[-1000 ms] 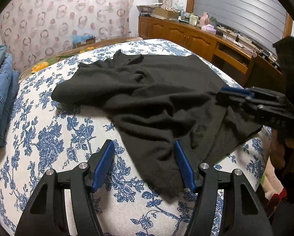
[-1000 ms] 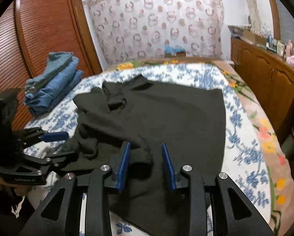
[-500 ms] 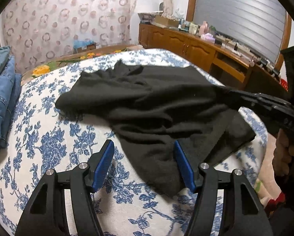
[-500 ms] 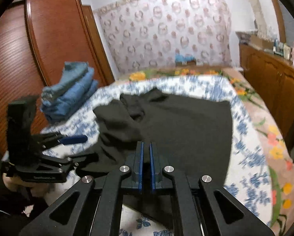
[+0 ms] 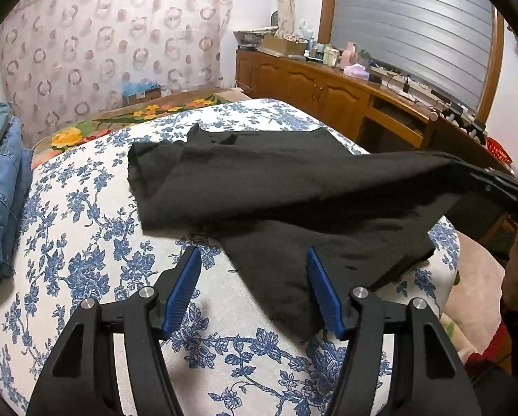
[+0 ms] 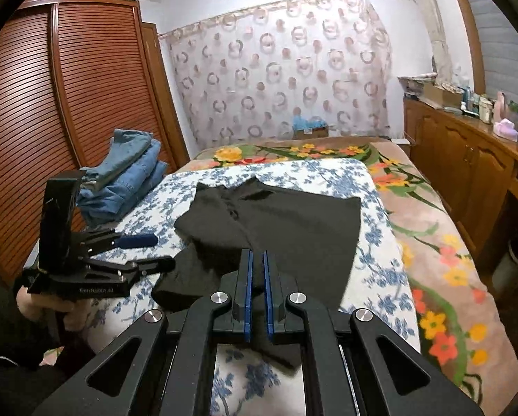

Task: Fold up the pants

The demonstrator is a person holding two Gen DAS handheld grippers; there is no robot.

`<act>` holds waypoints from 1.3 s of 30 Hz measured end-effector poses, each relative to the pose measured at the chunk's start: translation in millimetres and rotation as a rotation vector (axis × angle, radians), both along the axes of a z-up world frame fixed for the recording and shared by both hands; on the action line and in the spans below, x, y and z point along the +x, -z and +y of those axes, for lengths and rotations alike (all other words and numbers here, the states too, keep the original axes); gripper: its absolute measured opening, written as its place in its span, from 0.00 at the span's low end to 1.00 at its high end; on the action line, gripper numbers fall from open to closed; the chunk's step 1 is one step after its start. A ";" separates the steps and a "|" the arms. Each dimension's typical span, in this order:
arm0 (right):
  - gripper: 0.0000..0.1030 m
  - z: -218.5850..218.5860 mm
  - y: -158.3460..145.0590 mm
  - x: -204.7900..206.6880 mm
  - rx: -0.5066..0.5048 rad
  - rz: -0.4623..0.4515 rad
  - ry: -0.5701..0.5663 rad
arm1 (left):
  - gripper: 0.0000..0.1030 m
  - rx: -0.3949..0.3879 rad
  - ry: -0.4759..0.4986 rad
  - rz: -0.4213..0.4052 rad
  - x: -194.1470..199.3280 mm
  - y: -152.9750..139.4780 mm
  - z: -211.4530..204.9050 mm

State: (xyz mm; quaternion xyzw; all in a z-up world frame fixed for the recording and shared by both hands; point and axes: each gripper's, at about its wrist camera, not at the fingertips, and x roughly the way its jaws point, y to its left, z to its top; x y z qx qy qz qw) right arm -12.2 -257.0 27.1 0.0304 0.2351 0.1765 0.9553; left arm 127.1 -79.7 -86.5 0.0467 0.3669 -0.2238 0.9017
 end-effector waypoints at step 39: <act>0.33 -23.2 13.6 -0.5 0.019 0.082 0.098 | 0.67 0.056 -0.013 0.073 8.4 23.5 -8.7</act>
